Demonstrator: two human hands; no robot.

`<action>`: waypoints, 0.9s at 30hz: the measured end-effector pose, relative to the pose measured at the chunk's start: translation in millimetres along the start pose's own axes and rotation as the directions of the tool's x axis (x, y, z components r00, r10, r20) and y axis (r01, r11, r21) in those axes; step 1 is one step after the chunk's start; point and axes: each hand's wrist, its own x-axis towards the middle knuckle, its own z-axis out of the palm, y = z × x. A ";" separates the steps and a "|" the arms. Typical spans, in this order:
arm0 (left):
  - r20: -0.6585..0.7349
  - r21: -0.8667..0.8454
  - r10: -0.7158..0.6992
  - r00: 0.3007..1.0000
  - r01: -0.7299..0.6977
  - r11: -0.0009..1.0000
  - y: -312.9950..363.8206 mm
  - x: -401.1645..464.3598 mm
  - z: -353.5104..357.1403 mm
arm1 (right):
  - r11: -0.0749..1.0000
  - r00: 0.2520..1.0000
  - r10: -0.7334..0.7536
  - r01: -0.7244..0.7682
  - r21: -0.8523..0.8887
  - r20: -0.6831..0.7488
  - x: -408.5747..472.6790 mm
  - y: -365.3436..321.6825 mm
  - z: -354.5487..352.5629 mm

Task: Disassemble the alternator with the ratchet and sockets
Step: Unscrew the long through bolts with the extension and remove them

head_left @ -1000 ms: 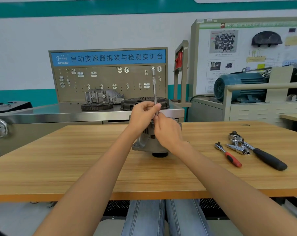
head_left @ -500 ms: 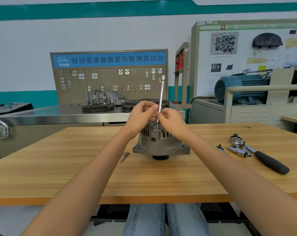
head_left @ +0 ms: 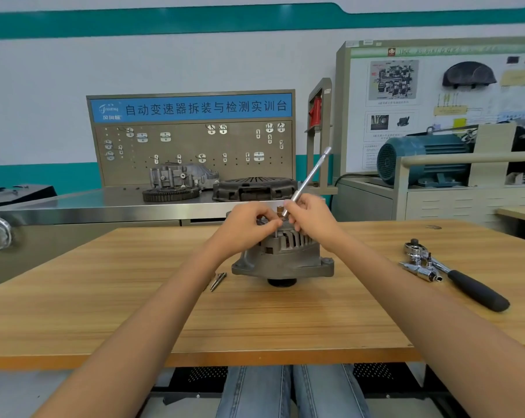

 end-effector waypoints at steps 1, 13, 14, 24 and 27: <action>0.014 0.004 -0.001 1.000 0.001 1.000 -0.7 1.0 -1.0 | 1.000 1.000 -0.001 0.002 -0.029 0.025 -0.9 3.0 1.6; -0.188 -0.076 -0.030 0.982 0.016 0.997 3.7 20.6 -10.6 | 0.985 0.999 -0.034 0.039 -0.166 0.033 2.9 9.8 8.3; -0.192 -0.182 -0.084 0.978 0.049 0.982 1.9 23.0 -14.6 | 0.984 0.999 -0.034 0.038 -0.172 0.025 2.9 9.8 8.6; -0.166 -0.640 -0.684 0.710 0.451 0.622 -87.5 8.5 -37.8 | 0.986 1.000 -0.022 0.021 -0.163 -0.003 0.7 10.0 9.4; -0.094 -0.441 -0.732 0.675 0.631 0.638 -116.7 -9.8 -16.5 | 0.991 0.999 0.003 0.001 -0.136 0.033 1.6 6.4 7.0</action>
